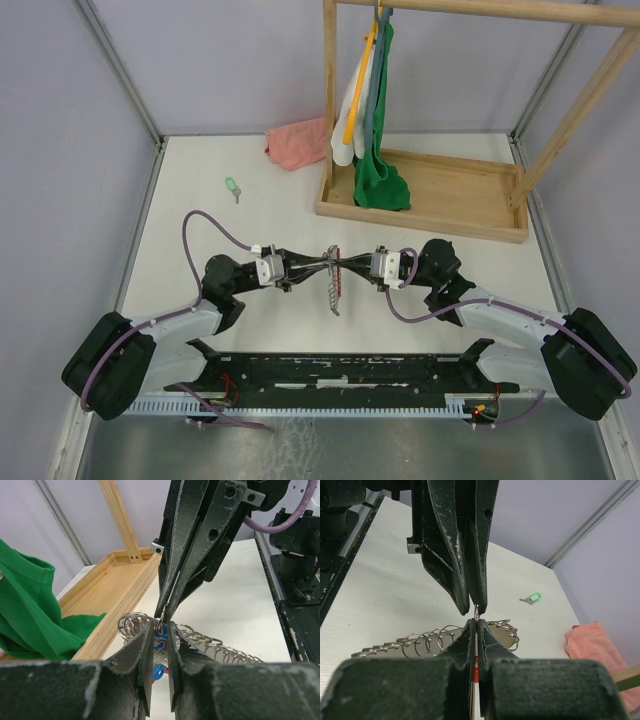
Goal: Put the keys on the keyring
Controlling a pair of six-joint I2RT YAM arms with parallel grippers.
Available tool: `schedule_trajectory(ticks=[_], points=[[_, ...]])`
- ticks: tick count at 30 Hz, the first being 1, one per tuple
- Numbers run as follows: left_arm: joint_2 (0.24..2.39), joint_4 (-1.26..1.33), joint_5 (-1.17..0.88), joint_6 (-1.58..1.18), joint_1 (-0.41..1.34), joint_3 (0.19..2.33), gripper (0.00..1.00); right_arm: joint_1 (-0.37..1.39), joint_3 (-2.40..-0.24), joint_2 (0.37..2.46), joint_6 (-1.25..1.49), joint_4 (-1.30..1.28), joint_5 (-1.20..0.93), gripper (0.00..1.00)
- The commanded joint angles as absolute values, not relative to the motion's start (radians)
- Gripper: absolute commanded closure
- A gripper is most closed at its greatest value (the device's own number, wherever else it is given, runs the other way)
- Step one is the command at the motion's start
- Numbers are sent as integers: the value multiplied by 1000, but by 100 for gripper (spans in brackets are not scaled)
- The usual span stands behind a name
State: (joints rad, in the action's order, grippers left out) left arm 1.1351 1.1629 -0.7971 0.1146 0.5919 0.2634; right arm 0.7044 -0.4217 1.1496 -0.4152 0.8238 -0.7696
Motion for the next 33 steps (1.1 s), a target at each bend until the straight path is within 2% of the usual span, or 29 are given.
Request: schedule_trajectory(ticks=[1, 12, 14, 17, 21, 24, 27, 33], points=[[1155, 1210, -828, 142, 597, 306, 78, 704, -430, 1147, -393, 924, -802, 99], [1202, 1183, -864, 139, 600, 325, 81, 706, -435, 1156, -382, 926, -822, 99], [1210, 1178, -876, 138, 600, 328, 84, 706, -433, 1154, -382, 929, -819, 99], [1208, 1165, -885, 141, 600, 329, 95, 706, -433, 1152, -385, 919, -812, 99], [1149, 1002, -876, 191, 599, 355, 97, 707, -449, 1134, -424, 798, -772, 98], [1066, 680, -829, 281, 601, 412, 97, 707, -473, 1078, -450, 618, -731, 88], [990, 456, -759, 346, 605, 463, 97, 706, -535, 1022, -503, 341, -693, 70], [965, 130, -542, 430, 692, 581, 97, 707, -645, 1001, -565, 55, -655, 55]])
